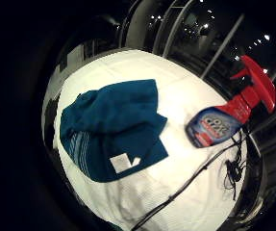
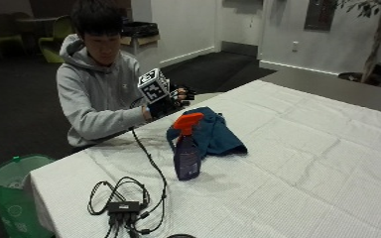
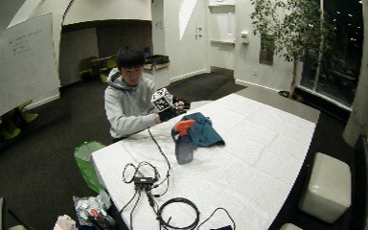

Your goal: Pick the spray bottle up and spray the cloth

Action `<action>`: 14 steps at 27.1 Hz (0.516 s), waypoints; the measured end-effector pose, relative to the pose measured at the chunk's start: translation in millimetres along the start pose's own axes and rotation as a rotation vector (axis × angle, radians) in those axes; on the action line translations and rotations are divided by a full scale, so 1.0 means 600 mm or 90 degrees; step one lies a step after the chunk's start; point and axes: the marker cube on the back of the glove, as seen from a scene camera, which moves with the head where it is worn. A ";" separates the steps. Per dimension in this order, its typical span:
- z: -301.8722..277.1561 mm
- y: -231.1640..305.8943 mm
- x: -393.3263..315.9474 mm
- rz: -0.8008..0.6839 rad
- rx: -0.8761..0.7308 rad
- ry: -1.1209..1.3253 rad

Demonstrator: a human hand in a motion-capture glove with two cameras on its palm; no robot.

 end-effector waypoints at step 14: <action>-0.003 -0.001 -0.005 -0.003 0.004 0.011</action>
